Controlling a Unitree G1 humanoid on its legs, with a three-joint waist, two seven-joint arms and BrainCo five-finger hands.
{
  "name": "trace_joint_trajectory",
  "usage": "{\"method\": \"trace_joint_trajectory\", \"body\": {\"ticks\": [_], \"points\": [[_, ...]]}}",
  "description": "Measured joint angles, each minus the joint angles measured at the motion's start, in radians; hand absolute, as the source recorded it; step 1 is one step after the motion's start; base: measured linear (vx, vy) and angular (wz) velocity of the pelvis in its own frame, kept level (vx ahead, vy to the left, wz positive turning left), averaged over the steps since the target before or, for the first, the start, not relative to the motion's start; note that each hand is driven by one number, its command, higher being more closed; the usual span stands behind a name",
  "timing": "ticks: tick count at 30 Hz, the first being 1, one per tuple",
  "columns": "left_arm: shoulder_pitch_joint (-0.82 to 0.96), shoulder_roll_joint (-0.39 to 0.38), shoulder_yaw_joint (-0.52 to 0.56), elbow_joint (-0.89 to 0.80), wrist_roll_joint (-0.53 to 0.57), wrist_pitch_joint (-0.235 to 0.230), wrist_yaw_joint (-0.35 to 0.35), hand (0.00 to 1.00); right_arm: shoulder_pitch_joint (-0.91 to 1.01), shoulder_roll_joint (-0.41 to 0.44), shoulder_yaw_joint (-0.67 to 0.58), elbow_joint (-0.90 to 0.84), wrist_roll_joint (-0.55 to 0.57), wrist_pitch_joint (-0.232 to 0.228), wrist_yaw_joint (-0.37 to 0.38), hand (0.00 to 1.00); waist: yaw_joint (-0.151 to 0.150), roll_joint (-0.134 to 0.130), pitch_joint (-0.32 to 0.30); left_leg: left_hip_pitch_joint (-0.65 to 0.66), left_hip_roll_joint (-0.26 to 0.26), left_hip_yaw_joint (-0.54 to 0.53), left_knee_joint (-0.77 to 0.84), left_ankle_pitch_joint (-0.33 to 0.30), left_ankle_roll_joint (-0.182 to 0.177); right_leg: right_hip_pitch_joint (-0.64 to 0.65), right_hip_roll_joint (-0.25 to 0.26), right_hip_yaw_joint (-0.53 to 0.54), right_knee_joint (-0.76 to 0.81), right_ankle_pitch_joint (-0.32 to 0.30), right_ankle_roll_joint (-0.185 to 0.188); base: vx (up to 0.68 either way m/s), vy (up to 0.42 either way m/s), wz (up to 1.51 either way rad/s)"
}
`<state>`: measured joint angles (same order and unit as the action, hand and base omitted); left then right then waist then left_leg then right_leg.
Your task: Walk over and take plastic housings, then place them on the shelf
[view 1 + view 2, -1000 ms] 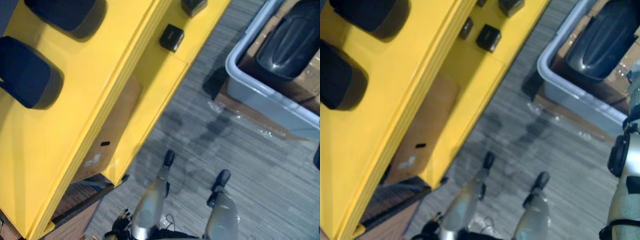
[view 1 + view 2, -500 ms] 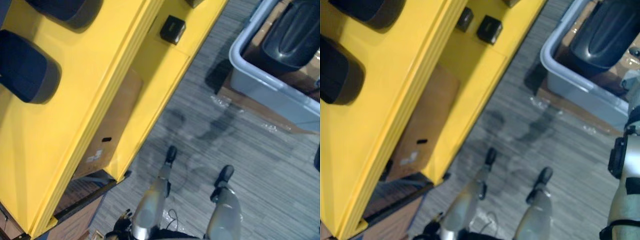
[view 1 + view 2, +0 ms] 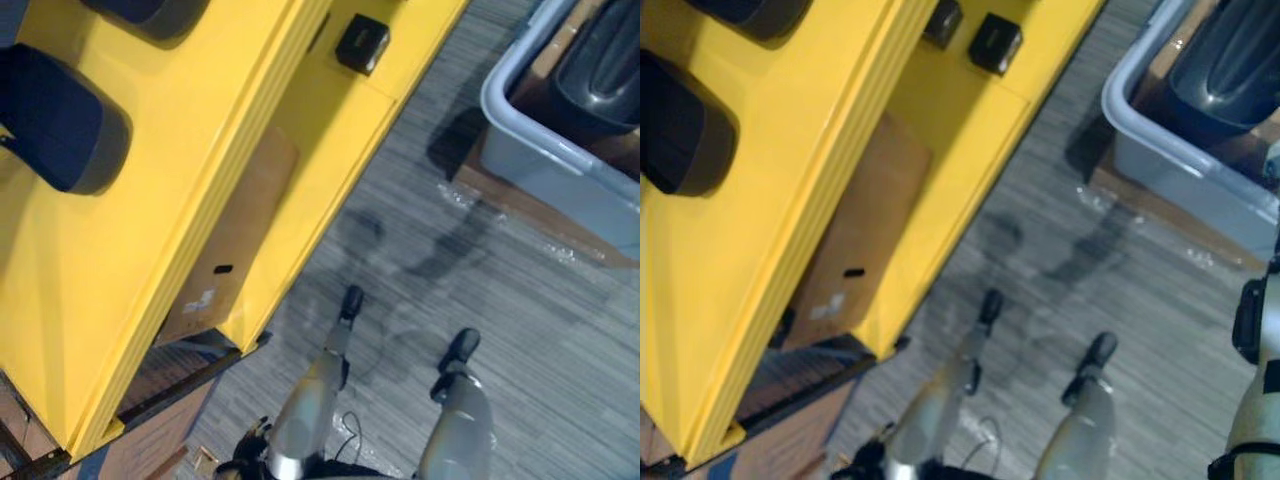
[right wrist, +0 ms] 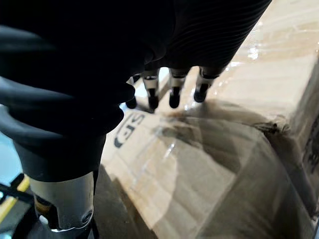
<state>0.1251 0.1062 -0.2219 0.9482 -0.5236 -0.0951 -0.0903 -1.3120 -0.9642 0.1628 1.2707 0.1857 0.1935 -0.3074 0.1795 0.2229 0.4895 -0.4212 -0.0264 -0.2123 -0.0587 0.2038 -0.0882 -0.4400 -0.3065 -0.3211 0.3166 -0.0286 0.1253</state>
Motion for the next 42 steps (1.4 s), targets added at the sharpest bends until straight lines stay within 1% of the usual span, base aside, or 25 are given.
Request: {"method": "trace_joint_trajectory", "body": {"ticks": [4, 5, 7, 10, 11, 14, 16, 20, 21, 23, 25, 27, 29, 31, 34, 36, 37, 39, 42], "points": [[0.000, 0.004, -0.017, 0.000, -0.023, -0.001, -0.001, 0.00, -0.012, -0.001, 0.037, -0.002, -0.033, 0.004, 0.004, 0.00, 0.006, 0.000, 0.000, 0.000, 0.000, -0.001, 0.001, 0.000, 0.000, 0.001, 0.000, 0.000, 0.001, -0.001, -0.001, 0.00, 0.000, 0.00], [0.000, 0.004, -0.018, 0.000, -0.026, -0.003, -0.001, 0.00, -0.012, -0.001, 0.040, -0.002, -0.046, 0.010, 0.009, 1.00, 0.009, 0.000, 0.000, -0.001, 0.000, -0.002, 0.002, 0.000, 0.000, 0.000, 0.000, -0.001, 0.001, -0.001, -0.001, 0.00, 0.000, 0.00], [0.000, 0.004, -0.020, 0.000, -0.026, -0.008, -0.001, 0.00, -0.012, -0.002, 0.046, -0.002, -0.060, 0.017, 0.022, 1.00, 0.013, 0.000, 0.000, -0.004, -0.001, -0.003, 0.005, 0.000, 0.000, 0.000, 0.000, -0.003, 0.002, -0.003, -0.003, -0.01, -0.001, 0.02], [-0.001, 0.004, -0.023, -0.004, -0.028, -0.011, -0.003, 0.00, -0.013, -0.021, 0.067, -0.002, -0.107, 0.061, 0.036, 1.00, 0.022, 0.002, -0.001, -0.019, -0.002, -0.010, 0.019, -0.001, -0.001, -0.004, 0.000, -0.008, 0.003, -0.006, -0.006, -0.01, -0.003, 0.07], [-0.001, 0.004, -0.023, -0.005, -0.030, -0.011, -0.004, 0.00, -0.019, -0.040, 0.072, -0.002, -0.126, 0.090, 0.046, 1.00, 0.027, 0.002, -0.001, -0.023, -0.002, -0.012, 0.022, -0.001, -0.001, -0.008, 0.000, -0.009, 0.008, -0.007, -0.008, -0.02, 0.000, 0.05], [-0.001, 0.004, -0.025, -0.005, -0.030, -0.011, -0.004, 0.00, -0.029, -0.048, 0.079, -0.003, -0.141, 0.118, 0.068, 1.00, 0.027, 0.003, -0.002, -0.031, -0.002, -0.015, 0.031, -0.002, -0.002, -0.011, 0.000, -0.010, 0.011, -0.008, -0.008, -0.02, 0.000, 0.02], [-0.001, 0.004, -0.029, -0.005, -0.030, -0.009, -0.004, 0.00, -0.029, -0.048, 0.086, -0.002, -0.164, 0.140, 0.073, 1.00, 0.028, 0.008, -0.006, -0.033, -0.002, -0.020, 0.032, -0.002, -0.002, -0.012, 0.000, -0.012, 0.017, -0.012, -0.006, -0.03, -0.002, 0.05], [-0.001, 0.002, -0.037, -0.005, -0.039, -0.006, -0.003, 0.00, -0.026, -0.044, 0.099, 0.012, -0.177, 0.181, 0.114, 1.00, 0.031, 0.016, -0.011, -0.033, -0.002, -0.022, 0.032, -0.002, -0.003, -0.012, -0.001, -0.014, 0.022, -0.016, -0.005, -0.01, 0.000, 0.01], [-0.001, 0.001, -0.038, -0.005, -0.051, -0.003, -0.003, 0.00, -0.027, -0.044, 0.106, 0.012, -0.221, 0.198, 0.116, 1.00, 0.031, 0.017, -0.012, -0.033, -0.002, -0.022, 0.032, -0.002, -0.003, -0.012, -0.001, -0.015, 0.022, -0.016, -0.005, 0.00, 0.000, 0.00], [-0.001, 0.001, -0.038, -0.005, -0.052, 0.001, -0.003, 0.00, -0.028, -0.044, 0.106, 0.012, -0.270, 0.208, 0.118, 1.00, 0.031, 0.017, -0.012, -0.033, -0.002, -0.022, 0.032, -0.002, -0.003, -0.012, -0.002, -0.015, 0.022, -0.016, -0.005, 0.00, 0.000, 0.00], [-0.001, 0.002, -0.038, -0.006, -0.052, 0.001, -0.003, 0.00, -0.028, -0.044, 0.107, 0.012, -0.350, 0.225, 0.131, 1.00, 0.032, 0.017, -0.012, -0.033, -0.002, -0.022, 0.032, -0.002, -0.003, -0.011, -0.002, -0.016, 0.022, -0.016, -0.005, 0.00, 0.000, 0.00], [-0.001, 0.002, -0.038, -0.007, -0.052, -0.001, -0.003, 0.00, -0.030, -0.044, 0.106, 0.012, -0.401, 0.239, 0.134, 1.00, 0.032, 0.017, -0.012, -0.033, -0.003, -0.023, 0.032, -0.001, -0.003, -0.010, -0.003, -0.020, 0.022, -0.015, -0.004, 0.00, 0.000, 0.00], [-0.001, 0.002, -0.039, -0.016, -0.052, -0.014, 0.002, 0.00, -0.035, -0.045, 0.106, 0.013, -0.449, 0.252, 0.133, 1.00, 0.031, 0.017, -0.012, -0.033, -0.002, -0.024, 0.033, -0.001, -0.003, -0.007, -0.003, -0.024, 0.022, -0.015, -0.004, 0.00, -0.002, 0.02], [-0.001, 0.004, -0.040, -0.022, -0.052, -0.035, 0.013, 0.00, -0.036, -0.045, 0.106, 0.015, -0.477, 0.255, 0.132, 1.00, 0.031, 0.017, -0.012, -0.030, -0.001, -0.025, 0.033, -0.001, -0.003, -0.002, -0.003, -0.027, 0.021, -0.015, -0.004, 0.00, -0.004, 0.02], [-0.001, 0.013, -0.041, -0.058, -0.057, -0.080, 0.049, 0.00, -0.037, -0.045, 0.105, 0.035, -0.487, 0.255, 0.126, 1.00, 0.031, 0.017, -0.012, -0.014, 0.003, -0.025, 0.033, -0.001, -0.003, 0.023, 0.002, -0.029, 0.006, -0.012, -0.007, 0.00, -0.003, 0.01], [-0.002, 0.036, -0.064, -0.094, -0.063, -0.109, 0.064, 0.00, -0.039, -0.045, 0.104, 0.033, -0.494, 0.249, 0.095, 1.00, 0.029, 0.015, -0.011, -0.015, 0.009, -0.023, 0.032, -0.001, -0.003, 0.027, 0.009, -0.030, -0.008, -0.005, -0.011, -0.01, -0.004, -0.05], [-0.003, 0.056, -0.082, -0.121, -0.061, -0.116, 0.076, 0.00, -0.038, -0.045, 0.103, 0.034, -0.494, 0.245, 0.079, 1.00, 0.027, 0.015, -0.010, -0.014, 0.012, -0.020, 0.032, -0.001, -0.003, 0.032, 0.014, -0.030, -0.020, 0.002, -0.009, -0.01, 0.000, -0.06], [0.004, 0.074, -0.107, -0.142, -0.068, -0.116, 0.093, 0.00, -0.037, -0.045, 0.097, 0.035, -0.492, 0.233, 0.047, 1.00, 0.020, 0.011, -0.008, -0.004, 0.016, -0.015, 0.028, -0.001, -0.003, 0.048, 0.020, -0.029, -0.042, 0.017, -0.007, 0.00, 0.008, -0.10], [0.033, 0.093, -0.113, -0.205, -0.069, -0.116, 0.132, 0.00, -0.032, -0.045, 0.081, 0.033, -0.489, 0.187, -0.025, 1.00, 0.005, -0.004, 0.002, 0.020, 0.026, 0.003, 0.015, -0.001, -0.003, 0.081, 0.036, -0.026, -0.086, 0.042, -0.007, 0.01, 0.007, -0.13]]}}
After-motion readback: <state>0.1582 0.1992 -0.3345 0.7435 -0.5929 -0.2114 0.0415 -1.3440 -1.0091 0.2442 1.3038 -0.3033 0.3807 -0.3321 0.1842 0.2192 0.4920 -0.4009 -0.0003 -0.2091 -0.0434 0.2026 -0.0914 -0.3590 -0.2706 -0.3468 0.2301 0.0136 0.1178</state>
